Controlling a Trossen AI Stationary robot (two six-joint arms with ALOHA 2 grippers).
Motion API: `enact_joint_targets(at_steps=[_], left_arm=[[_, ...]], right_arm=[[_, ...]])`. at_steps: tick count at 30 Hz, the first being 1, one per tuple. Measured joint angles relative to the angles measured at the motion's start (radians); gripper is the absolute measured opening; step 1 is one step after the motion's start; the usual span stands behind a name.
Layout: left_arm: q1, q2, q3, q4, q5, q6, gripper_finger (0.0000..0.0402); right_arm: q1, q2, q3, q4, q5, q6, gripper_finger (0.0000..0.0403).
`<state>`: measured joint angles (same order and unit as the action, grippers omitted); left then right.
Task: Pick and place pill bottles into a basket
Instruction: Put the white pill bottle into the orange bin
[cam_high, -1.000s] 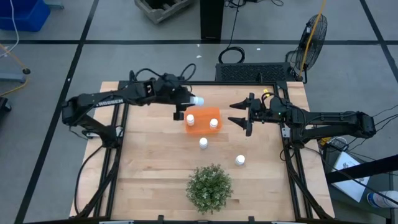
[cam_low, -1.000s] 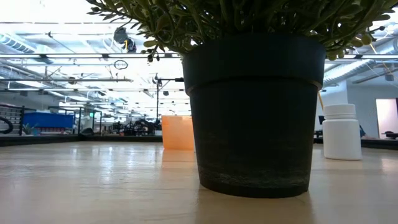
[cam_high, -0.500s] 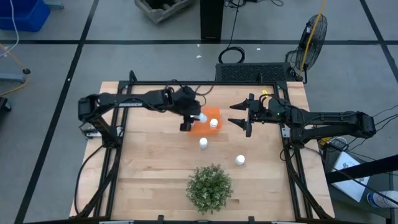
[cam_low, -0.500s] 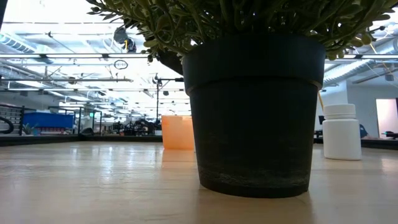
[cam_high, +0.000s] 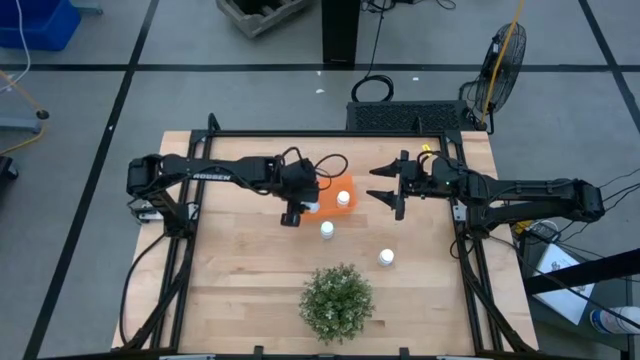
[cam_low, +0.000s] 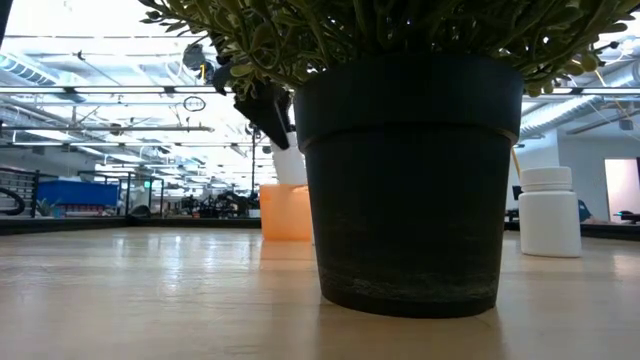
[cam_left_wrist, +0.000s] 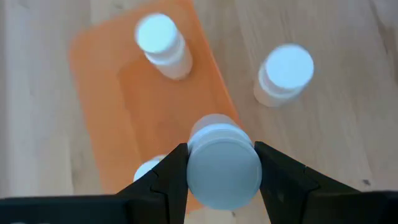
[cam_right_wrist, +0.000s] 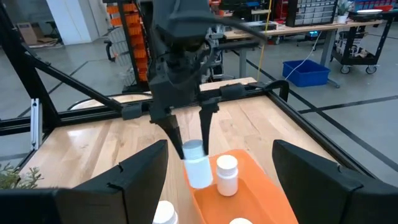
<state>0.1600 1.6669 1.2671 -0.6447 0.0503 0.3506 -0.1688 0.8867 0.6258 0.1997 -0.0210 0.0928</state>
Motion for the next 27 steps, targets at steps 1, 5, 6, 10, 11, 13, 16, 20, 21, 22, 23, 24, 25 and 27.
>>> enact_joint_targets(at_steps=[1, 5, 6, 10, 11, 13, 16, 20, 21, 22, 23, 24, 25, 27], left_arm=[[0.0, 0.0, 0.0, -0.009, -0.006, -0.008, 0.016], [-0.001, 0.0, 0.0, -0.041, -0.037, -0.04, 0.016], [-0.001, 0.0, 0.0, -0.054, -0.036, -0.04, 0.016], [-0.005, 0.0, 0.0, -0.071, -0.033, -0.046, 0.016], [-0.005, 0.0, 0.0, -0.07, -0.033, -0.046, 0.016], [-0.005, 0.0, 0.0, -0.071, -0.031, -0.046, 0.016], [-0.005, 0.0, 0.0, -0.089, -0.025, -0.046, 0.016], [-0.003, 0.014, 0.0, -0.113, -0.022, -0.049, 0.016], [-0.003, 0.018, 0.0, -0.115, -0.02, -0.05, 0.016], [-0.003, 0.019, 0.0, -0.117, -0.017, -0.056, 0.016], [-0.003, 0.025, 0.0, -0.112, -0.011, -0.057, 0.016], [-0.003, 0.03, 0.001, -0.101, -0.003, -0.057, 0.016], [-0.003, 0.035, 0.001, -0.096, 0.003, -0.057, 0.016], [-0.004, 0.048, 0.0, -0.108, 0.003, -0.058, 0.016]], right_arm=[[0.0, 0.0, 0.0, 0.001, 0.0, 0.002, 0.0279], [0.0, 0.0, 0.0, 0.001, -0.001, 0.016, 0.0279], [0.0, 0.0, 0.0, 0.001, -0.001, 0.018, 0.0279], [0.0, 0.0, 0.0, 0.001, -0.001, 0.019, 0.0279], [0.0, 0.0, 0.0, 0.002, -0.001, 0.019, 0.0279], [0.0, 0.0, 0.0, 0.005, -0.001, 0.019, 0.0279], [0.0, 0.0, 0.0, 0.005, -0.001, 0.019, 0.0279], [0.0, 0.0, 0.0, 0.005, -0.002, 0.019, 0.0279], [0.0, 0.0, 0.0, 0.005, -0.001, 0.019, 0.0279], [0.0, 0.0, 0.0, 0.005, -0.002, 0.019, 0.0279], [0.0, 0.0, 0.0, 0.005, -0.002, 0.019, 0.0279], [0.0, 0.0, 0.0, 0.005, -0.002, 0.019, 0.0279], [0.0, 0.0, 0.0, 0.005, -0.002, 0.019, 0.0279], [0.0, 0.0, 0.0, 0.007, -0.002, 0.021, 0.0279]])
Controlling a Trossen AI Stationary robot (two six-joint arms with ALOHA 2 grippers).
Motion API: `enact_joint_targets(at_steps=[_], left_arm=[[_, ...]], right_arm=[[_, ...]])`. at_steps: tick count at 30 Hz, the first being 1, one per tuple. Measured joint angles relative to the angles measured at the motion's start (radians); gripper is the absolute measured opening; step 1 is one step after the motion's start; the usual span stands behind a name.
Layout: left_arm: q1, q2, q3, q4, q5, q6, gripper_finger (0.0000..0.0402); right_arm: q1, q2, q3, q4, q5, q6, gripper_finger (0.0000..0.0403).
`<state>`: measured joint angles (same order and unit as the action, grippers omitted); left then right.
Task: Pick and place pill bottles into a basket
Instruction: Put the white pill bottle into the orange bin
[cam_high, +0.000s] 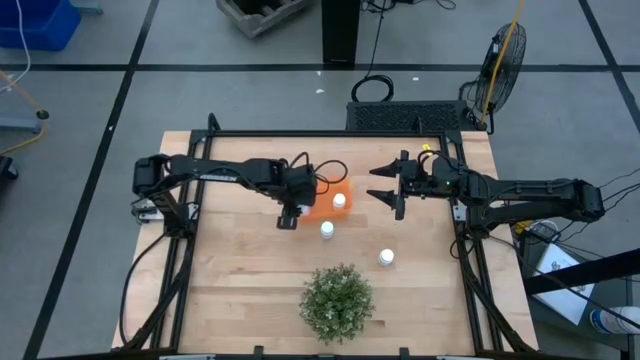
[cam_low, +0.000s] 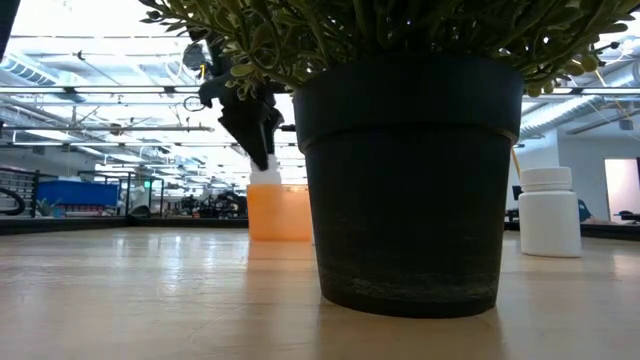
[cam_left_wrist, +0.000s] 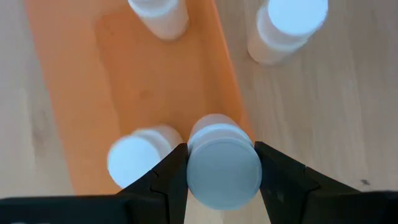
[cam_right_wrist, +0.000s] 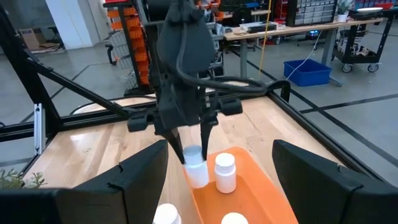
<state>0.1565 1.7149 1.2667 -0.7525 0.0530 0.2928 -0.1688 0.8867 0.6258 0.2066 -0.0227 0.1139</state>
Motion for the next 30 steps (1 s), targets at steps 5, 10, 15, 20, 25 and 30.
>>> enact_joint_targets(at_steps=[5, 10, 15, 20, 25, 30], left_arm=[[-0.001, 0.038, 0.0, -0.005, 0.009, 0.0, 0.016], [-0.002, 0.075, 0.001, -0.001, 0.03, 0.0, 0.016], [-0.001, 0.097, 0.004, -0.005, 0.037, -0.004, 0.016], [-0.009, 0.089, 0.001, -0.006, 0.033, 0.005, 0.016], [-0.029, 0.078, 0.0, -0.001, 0.025, -0.012, 0.0246], [-0.052, 0.072, 0.0, 0.003, 0.02, -0.037, 0.0345]], right_arm=[[0.0, 0.0, 0.0, 0.0, 0.0, 0.005, 0.0279], [0.0, 0.0, 0.0, 0.002, 0.0, 0.005, 0.0279], [0.0, 0.0, 0.0, 0.005, 0.0, 0.005, 0.0279], [0.0, 0.0, 0.0, 0.005, 0.0, 0.005, 0.0279], [0.0, 0.0, 0.0, 0.005, 0.0, 0.005, 0.0279], [0.0, 0.0, 0.0, 0.005, 0.0, 0.003, 0.0279]])
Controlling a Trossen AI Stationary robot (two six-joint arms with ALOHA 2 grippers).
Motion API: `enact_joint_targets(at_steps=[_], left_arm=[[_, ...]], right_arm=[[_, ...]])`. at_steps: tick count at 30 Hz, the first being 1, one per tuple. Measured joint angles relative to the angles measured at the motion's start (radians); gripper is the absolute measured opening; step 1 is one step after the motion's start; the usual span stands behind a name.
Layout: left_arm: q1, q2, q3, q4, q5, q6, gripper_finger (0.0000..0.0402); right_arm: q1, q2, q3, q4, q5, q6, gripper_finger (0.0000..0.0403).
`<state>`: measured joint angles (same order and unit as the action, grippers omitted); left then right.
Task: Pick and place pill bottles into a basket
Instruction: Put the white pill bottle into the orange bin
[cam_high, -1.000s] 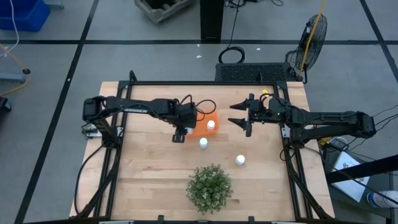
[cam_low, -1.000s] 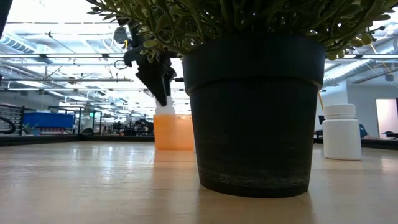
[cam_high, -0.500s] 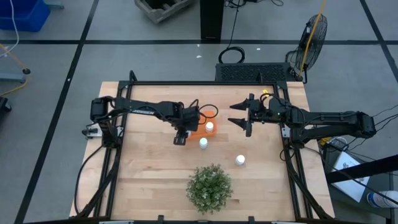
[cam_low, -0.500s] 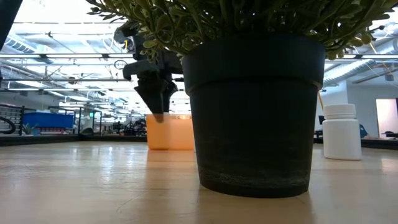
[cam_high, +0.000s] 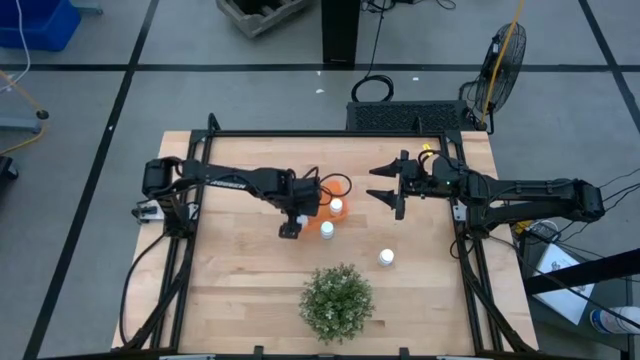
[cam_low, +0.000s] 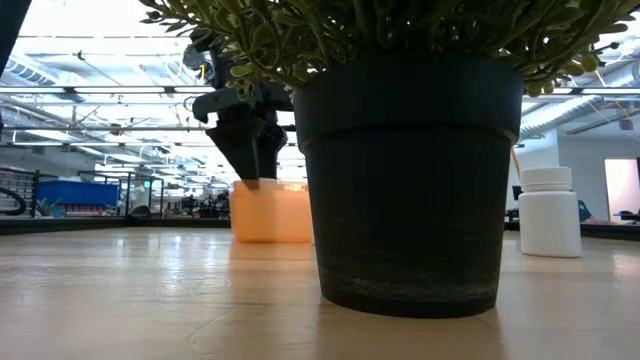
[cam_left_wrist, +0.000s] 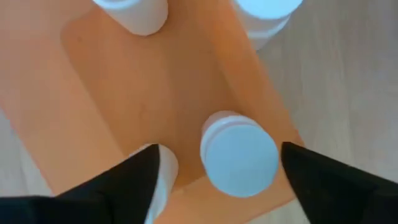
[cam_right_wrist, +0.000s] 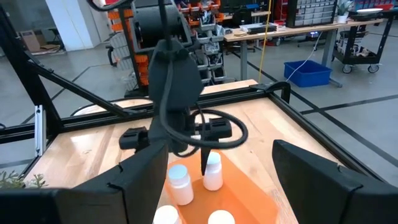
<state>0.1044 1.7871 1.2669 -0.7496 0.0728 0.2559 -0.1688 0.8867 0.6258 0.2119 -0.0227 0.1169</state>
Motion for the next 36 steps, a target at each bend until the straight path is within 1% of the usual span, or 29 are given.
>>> enact_joint_targets(at_steps=[3, 5, 7, 11, 14, 16, 18, 21, 24, 26, 28, 30, 32, 34, 36], left_arm=[[-0.009, -0.009, 0.0, 0.006, -0.006, -0.005, 0.0382], [-0.011, -0.02, 0.0, 0.002, -0.023, -0.009, 0.0393], [-0.015, -0.032, 0.0, 0.016, -0.039, -0.015, 0.0393], [-0.015, -0.084, 0.0, 0.045, -0.052, -0.017, 0.0379], [-0.015, -0.142, 0.0, 0.07, -0.054, -0.026, 0.037], [-0.015, -0.189, 0.001, 0.115, -0.049, -0.026, 0.0366], [-0.015, -0.237, 0.0, 0.133, -0.047, -0.031, 0.0363], [-0.015, -0.318, 0.001, 0.194, -0.026, -0.033, 0.0364], [-0.015, -0.385, 0.002, 0.248, 0.012, -0.034, 0.0368], [-0.015, -0.418, -0.001, 0.244, 0.026, -0.034, 0.0371], [-0.016, -0.447, -0.002, 0.281, 0.041, -0.035, 0.0371], [-0.015, -0.471, -0.027, 0.286, 0.068, -0.038, 0.0369], [-0.015, -0.494, -0.051, 0.356, 0.085, -0.035, 0.0366], [-0.015, -0.516, -0.093, 0.366, 0.095, -0.042, 0.0365], [-0.015, -0.528, -0.135, 0.469, 0.095, -0.058, 0.0367]], right_arm=[[0.0, 0.0, 0.0, 0.0, 0.0, 0.0, 0.0279], [0.0, 0.0, 0.0, 0.0, 0.0, -0.001, 0.0279], [0.0, 0.0, 0.0, 0.0, 0.0, 0.0, 0.0279], [-0.001, 0.0, 0.0, -0.002, 0.004, 0.0, 0.0279], [-0.002, 0.0, 0.0, -0.012, 0.025, 0.002, 0.0279], [-0.006, 0.0, 0.0, -0.04, 0.047, -0.002, 0.0279], [-0.008, 0.0, 0.005, -0.105, 0.087, -0.014, 0.0279], [-0.006, 0.0, 0.053, -0.329, 0.153, -0.021, 0.0279], [0.002, 0.0, 0.119, -0.497, 0.156, 0.014, 0.0279], [0.02, -0.001, 0.163, -0.591, 0.154, 0.026, 0.0279], [0.038, -0.001, 0.207, -0.654, 0.154, 0.023, 0.0279], [0.063, -0.003, 0.236, -0.693, 0.153, 0.016, 0.0279], [0.083, -0.011, 0.259, -0.73, 0.149, 0.001, 0.0279], [0.108, -0.022, 0.28, -0.769, 0.146, -0.001, 0.0279], [0.125, -0.04, 0.294, -0.807, 0.14, 0.002, 0.0279]])
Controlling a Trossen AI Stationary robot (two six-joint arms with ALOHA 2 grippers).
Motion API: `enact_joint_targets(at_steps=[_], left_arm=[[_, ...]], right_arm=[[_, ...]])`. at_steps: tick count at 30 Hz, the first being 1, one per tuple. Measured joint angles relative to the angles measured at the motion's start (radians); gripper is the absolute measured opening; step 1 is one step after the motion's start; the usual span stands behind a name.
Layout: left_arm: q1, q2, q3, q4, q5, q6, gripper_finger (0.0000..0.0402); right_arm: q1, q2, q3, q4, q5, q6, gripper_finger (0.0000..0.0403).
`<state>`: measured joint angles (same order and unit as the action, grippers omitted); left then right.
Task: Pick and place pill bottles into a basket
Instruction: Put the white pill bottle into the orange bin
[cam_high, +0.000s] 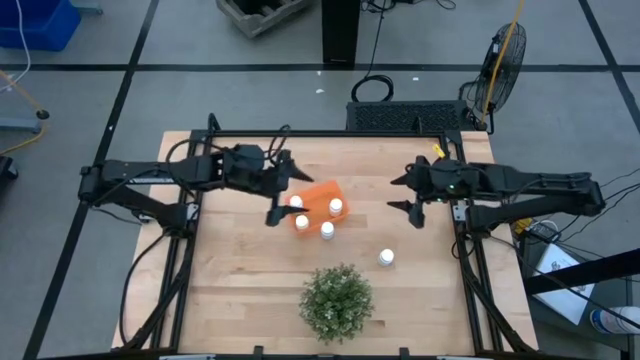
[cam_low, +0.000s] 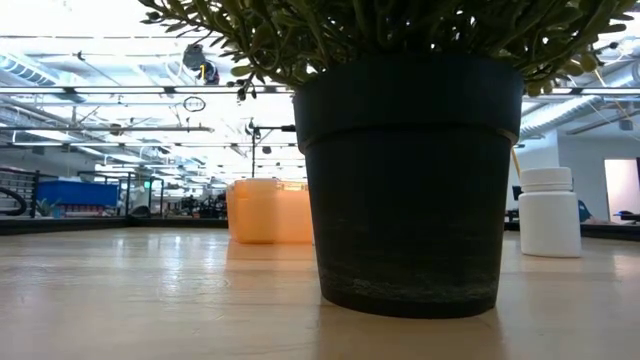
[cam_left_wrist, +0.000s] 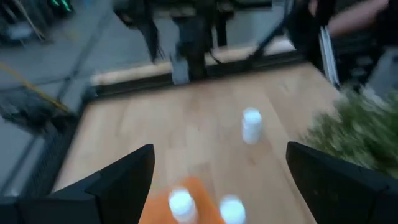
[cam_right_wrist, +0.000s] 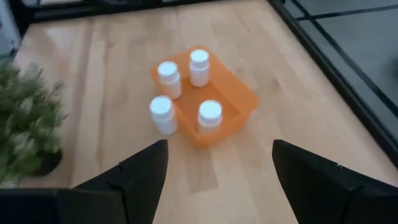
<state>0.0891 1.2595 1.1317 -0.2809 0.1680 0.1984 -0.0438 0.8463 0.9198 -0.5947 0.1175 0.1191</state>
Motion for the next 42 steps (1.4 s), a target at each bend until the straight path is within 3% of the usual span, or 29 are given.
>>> enact_joint_targets(at_steps=[6, 15, 19, 26, 33, 42], left_arm=[[-0.002, -0.033, -0.134, 0.148, 0.01, -0.069, 0.0376], [-0.011, -0.13, -0.162, 0.201, 0.064, -0.093, 0.0362], [-0.013, -0.2, -0.299, 0.397, 0.064, -0.111, 0.0353], [-0.012, -0.27, -0.506, 0.696, 0.005, -0.281, 0.0345], [-0.012, -0.306, -0.518, 0.7, 0.005, -0.392, 0.0349], [-0.012, -0.298, -0.518, 0.697, -0.013, -0.361, 0.0349]], right_arm=[[0.053, -0.067, 0.003, -0.017, 0.011, 0.026, 0.0279], [0.104, -0.128, -0.011, -0.076, 0.009, 0.087, 0.0279], [0.121, -0.166, -0.045, -0.085, 0.009, 0.105, 0.0279], [0.125, -0.27, -0.094, 0.022, 0.006, 0.07, 0.0279], [0.125, -0.36, -0.118, 0.02, 0.009, 0.061, 0.0279], [0.125, -0.386, -0.12, -0.075, 0.012, 0.106, 0.0279]])
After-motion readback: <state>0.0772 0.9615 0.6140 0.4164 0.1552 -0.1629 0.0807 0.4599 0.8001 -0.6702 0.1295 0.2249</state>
